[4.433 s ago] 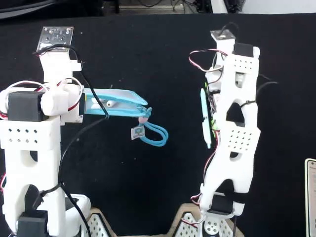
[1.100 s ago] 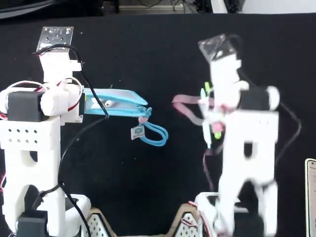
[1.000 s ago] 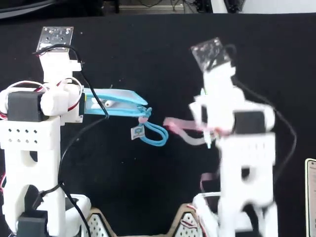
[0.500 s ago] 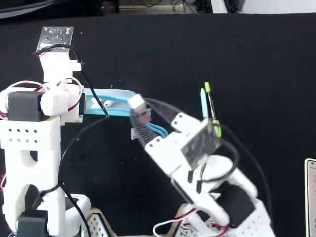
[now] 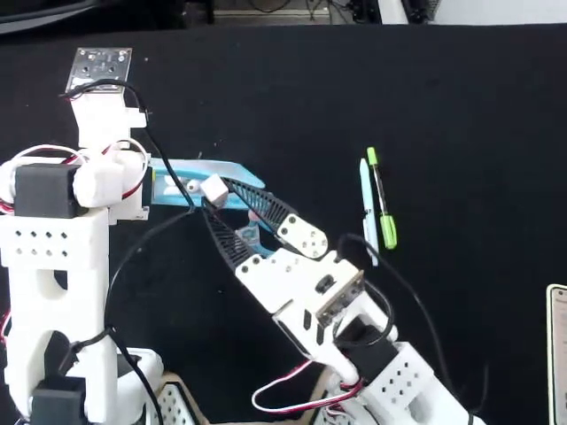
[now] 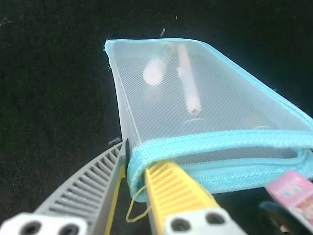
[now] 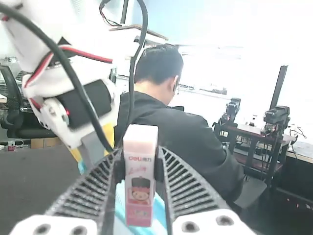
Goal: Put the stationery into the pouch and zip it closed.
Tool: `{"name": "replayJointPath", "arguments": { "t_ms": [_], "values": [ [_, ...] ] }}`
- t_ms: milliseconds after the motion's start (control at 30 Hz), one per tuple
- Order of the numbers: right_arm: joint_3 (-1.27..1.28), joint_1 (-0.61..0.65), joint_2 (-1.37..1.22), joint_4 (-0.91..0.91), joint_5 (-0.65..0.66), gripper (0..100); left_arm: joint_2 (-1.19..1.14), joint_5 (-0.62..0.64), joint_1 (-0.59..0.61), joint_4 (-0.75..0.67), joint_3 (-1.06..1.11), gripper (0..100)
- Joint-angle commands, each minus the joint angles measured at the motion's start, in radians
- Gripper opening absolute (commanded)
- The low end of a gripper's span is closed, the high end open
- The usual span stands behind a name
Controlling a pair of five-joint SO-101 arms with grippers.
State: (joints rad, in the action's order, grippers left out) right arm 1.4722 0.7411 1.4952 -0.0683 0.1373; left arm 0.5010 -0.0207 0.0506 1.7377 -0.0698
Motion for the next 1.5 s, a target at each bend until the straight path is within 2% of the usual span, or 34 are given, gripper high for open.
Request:
{"name": "replayJointPath", "arguments": {
  "t_ms": [0,133,333,500,633,767,933,1033,1267,1467],
  "values": [
    [0.005,0.005,0.007,-0.037,0.002,1.1,0.014,-0.002,-0.008,-0.002,-0.013,3],
    [0.002,0.003,-0.105,-0.155,0.002,1.1,0.014,-0.002,-0.008,0.0,-0.013,3],
    [-0.091,-0.032,-0.427,-0.345,0.002,1.1,0.014,-0.003,-0.008,0.02,-0.018,3],
    [-0.162,-0.066,-0.611,-0.368,0.0,1.1,0.014,-0.005,-0.008,0.02,-0.018,3],
    [-0.145,-0.066,-0.621,-0.339,-0.002,1.2,0.014,-0.005,-0.008,0.02,-0.018,3],
    [-0.168,-0.06,-0.558,-0.163,-0.006,2.6,0.014,-0.005,-0.008,0.02,-0.019,3],
    [-0.289,-0.06,-0.447,0.253,-0.008,15.6,0.014,-0.005,-0.008,0.018,-0.019,3],
    [-0.371,-0.061,-0.397,0.423,-0.008,14.2,0.014,-0.005,-0.008,0.018,-0.019,3],
    [-0.46,-0.069,-0.289,0.583,-0.002,8.0,0.014,-0.006,-0.008,0.018,-0.016,3],
    [-0.627,-0.258,-0.228,0.913,-0.008,8.2,0.014,-0.006,-0.008,0.017,-0.015,3]
  ]
}}
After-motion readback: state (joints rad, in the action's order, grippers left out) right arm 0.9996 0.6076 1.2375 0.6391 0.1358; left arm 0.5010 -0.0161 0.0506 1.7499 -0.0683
